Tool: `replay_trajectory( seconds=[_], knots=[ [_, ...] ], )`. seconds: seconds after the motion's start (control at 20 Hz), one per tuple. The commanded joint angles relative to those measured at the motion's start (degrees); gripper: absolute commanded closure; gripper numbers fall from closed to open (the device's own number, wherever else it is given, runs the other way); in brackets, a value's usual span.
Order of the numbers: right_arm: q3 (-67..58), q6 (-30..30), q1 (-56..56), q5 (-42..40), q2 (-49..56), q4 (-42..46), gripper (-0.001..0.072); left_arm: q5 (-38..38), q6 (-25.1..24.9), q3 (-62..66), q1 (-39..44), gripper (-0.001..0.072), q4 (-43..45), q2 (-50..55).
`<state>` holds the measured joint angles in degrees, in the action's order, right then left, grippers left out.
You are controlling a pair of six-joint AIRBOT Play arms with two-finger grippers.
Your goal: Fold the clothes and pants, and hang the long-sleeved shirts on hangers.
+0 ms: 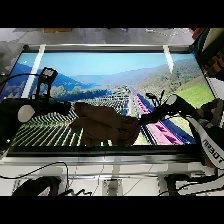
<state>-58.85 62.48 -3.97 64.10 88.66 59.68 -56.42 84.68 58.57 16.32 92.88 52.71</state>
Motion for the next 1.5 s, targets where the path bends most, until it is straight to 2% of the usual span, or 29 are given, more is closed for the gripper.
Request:
replay_trajectory(
  seconds=[0.0, 0.1, 0.15, 0.2, 0.25, 0.35, 0.4, 0.45, 0.55, 0.6, 0.8, 0.85, 0.9, 0.95, 1.0, 1.05, 1.15, 1.25, 1.45],
  knots=[
    [0.22, -0.37, -2.36, -5.68, 1.64, -0.83, 0.0294, 0.02, 0.09, -0.02, 0.02, 0.0015, 0.02, 0.59],
    [0.22, 0.02, -2.4, -6.71, 1.64, -0.37, 0.0411, 0.0, 0.28, -0.02, 0.02, 0.0014, 0.02, 1.53],
    [0.22, 0.02, -2.4, -6.43, 1.64, -0.28, 0.0411, 0.0, 0.9, -0.02, 0.02, 0.0014, 0.02, 1.99],
    [0.22, -0.02, -2.4, -6.12, 1.64, -0.42, 0.0454, 0.0, 1.9, -0.02, 0.02, 0.0015, 0.02, 2.62],
    [0.22, -0.09, -2.56, -5.7, 1.64, -1.09, 0.055, 0.0, 2.62, -0.02, 0.02, 0.0014, 0.02, 3.17],
    [-0.09, -0.68, -2.95, -5.62, 1.51, -4.66, 0.0694, 0.02, 3.85, -0.02, 0.02, 0.0014, 0.04, 4.15],
    [-1.03, -0.7, -3.08, -5.64, 1.33, -6.01, 0.0694, 0.0, 4.35, -0.02, 0.02, 0.0015, 0.04, 4.76],
    [-2.95, -0.68, -3.1, -5.6, 0.96, -7.13, 0.0695, 0.02, 6.51, -0.02, -0.02, 0.0051, 0.09, 5.29],
    [-8.59, -0.61, -3.1, -4.85, 0.0, -7.3, 0.0695, 0.0, 10.91, -0.02, -0.79, 0.033, 1.81, 6.56],
    [-11.87, -0.61, -3.04, -4.5, -0.68, -7.19, 0.0695, 0.0, 11.47, -0.02, -1.64, 0.0358, 1.97, 7.15],
    [-20.76, -0.55, -3.08, -3.58, -2.45, -6.95, 0.0695, -3.87, 11.26, -0.07, -7.76, 0.0376, 1.36, 11.37],
    [-21.51, -0.5, -3.1, -3.61, -2.47, -6.97, 0.0695, -5.88, 9.49, -0.33, -10.01, 0.0507, 0.5, 12.79],
    [-21.7, -0.48, -3.1, -3.8, -2.47, -6.99, 0.0695, -7.63, 5.86, -0.98, -12.15, 0.0522, -2.19, 14.01],
    [-21.68, -0.48, -3.1, -3.72, -2.43, -6.95, 0.0695, -9.38, 1.16, -2.12, -14.45, 0.0512, -7.15, 15.21],
    [-21.68, -0.48, -3.1, -3.65, -2.38, -6.93, 0.0695, -10.82, -3.32, -3.56, -16.41, 0.0388, -13.03, 16.09],
    [-21.68, -0.48, -3.1, -3.69, -2.4, -6.95, 0.0695, -11.63, -6.56, -5.66, -18.32, 0.0301, -19.82, 16.72],
    [-21.68, -0.5, -3.1, -4.0, -2.38, -6.93, 0.0695, -10.34, -12.37, -10.88, -20.57, 0.0288, -31.04, 17.05],
    [-21.68, -0.5, -3.1, -4.48, -2.38, -6.95, 0.0695, -7.17, -16.09, -16.02, -20.68, 0.0288, -36.5, 17.31],
    [-21.68, -0.5, -3.1, -5.18, -2.38, -6.95, 0.0695, -1.01, -16.59, -22.62, -20.22, 0.0289, -43.82, 19.58]
  ],
)
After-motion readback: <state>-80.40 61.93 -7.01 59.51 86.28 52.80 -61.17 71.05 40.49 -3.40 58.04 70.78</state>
